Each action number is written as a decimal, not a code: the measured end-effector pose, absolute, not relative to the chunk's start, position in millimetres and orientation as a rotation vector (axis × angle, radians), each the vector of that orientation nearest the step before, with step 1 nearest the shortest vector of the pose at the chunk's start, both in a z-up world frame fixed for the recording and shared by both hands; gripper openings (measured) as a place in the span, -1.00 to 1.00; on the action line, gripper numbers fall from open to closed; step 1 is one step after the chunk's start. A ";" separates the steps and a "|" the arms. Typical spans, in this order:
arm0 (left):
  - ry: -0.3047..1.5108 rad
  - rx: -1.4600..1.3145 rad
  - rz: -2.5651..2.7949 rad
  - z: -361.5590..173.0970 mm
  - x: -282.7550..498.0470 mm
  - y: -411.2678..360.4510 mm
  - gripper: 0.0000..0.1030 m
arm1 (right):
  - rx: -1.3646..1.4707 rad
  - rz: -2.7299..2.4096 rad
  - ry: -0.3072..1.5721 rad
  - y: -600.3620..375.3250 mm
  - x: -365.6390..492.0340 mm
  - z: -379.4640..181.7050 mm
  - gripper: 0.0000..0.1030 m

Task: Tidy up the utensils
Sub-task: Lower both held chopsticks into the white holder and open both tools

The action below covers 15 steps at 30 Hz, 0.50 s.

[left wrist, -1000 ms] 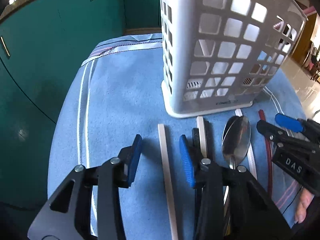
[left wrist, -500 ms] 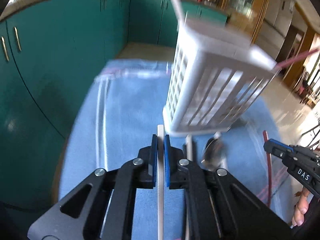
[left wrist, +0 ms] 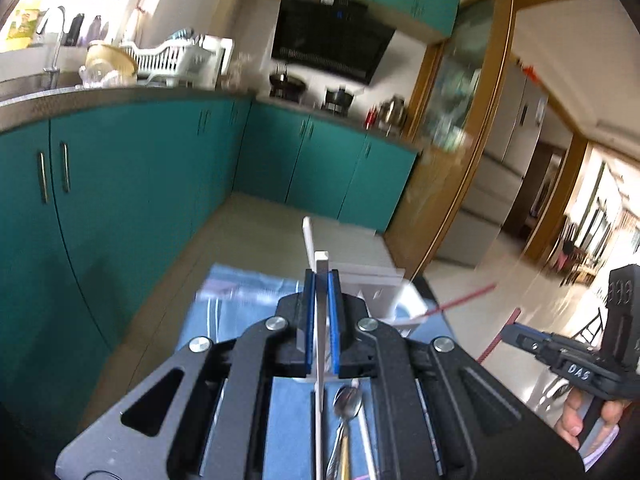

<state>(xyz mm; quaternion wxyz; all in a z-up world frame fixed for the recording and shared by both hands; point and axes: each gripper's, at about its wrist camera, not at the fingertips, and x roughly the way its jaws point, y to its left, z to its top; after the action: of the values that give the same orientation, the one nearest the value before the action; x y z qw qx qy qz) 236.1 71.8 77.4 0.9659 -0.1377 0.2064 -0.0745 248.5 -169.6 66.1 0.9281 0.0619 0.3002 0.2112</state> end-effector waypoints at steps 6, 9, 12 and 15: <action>0.311 -0.279 -0.157 112.7 215.8 77.1 -0.88 | 0.089 0.447 0.522 -164.3 232.9 101.3 -0.87; 0.280 -0.278 -0.167 126.7 210.7 77.0 -0.88 | 0.076 0.457 0.488 -162.6 229.2 114.6 -0.87; 0.244 -0.280 -0.182 140.7 209.4 75.6 -0.88 | 0.066 0.471 0.459 -159.6 230.1 130.1 -0.87; 0.213 -0.289 -0.183 152.7 212.1 75.2 -0.88 | 0.075 0.479 0.406 -161.5 232.4 152.4 -0.87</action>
<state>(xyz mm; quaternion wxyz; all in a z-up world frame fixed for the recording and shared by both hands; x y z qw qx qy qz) 212.1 75.2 152.7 0.9798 -0.1435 0.1056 -0.0911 232.4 -161.5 152.4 0.9504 0.0369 0.1997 0.2357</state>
